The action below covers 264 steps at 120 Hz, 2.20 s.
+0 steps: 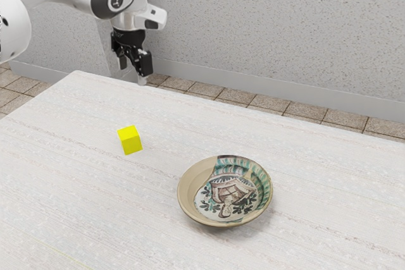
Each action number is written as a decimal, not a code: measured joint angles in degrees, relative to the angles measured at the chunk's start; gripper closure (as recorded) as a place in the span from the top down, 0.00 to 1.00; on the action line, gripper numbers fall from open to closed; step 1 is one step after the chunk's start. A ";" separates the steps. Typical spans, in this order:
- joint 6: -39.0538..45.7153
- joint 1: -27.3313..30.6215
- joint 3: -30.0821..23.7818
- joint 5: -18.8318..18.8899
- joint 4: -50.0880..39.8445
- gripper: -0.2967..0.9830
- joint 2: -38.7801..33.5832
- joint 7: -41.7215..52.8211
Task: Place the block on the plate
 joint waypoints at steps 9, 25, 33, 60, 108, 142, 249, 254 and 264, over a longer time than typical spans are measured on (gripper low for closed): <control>0.79 0.43 0.26 0.13 -0.74 0.77 1.06 1.17; 2.34 4.60 0.17 0.33 -0.04 0.77 7.71 3.06; 3.67 6.15 -0.04 0.13 0.05 0.77 10.70 3.79; 6.48 9.74 -0.06 -6.48 -0.86 0.77 16.08 5.75; 14.73 12.14 0.37 -9.16 -3.97 0.77 17.49 17.33; 18.86 12.92 0.54 -9.10 -3.16 0.77 20.98 25.38; 23.30 13.63 1.55 -9.58 3.53 0.77 29.20 35.50; 23.32 13.62 1.53 -9.62 3.55 0.77 29.43 35.68; 23.36 13.61 1.48 -9.69 3.57 0.77 29.84 36.01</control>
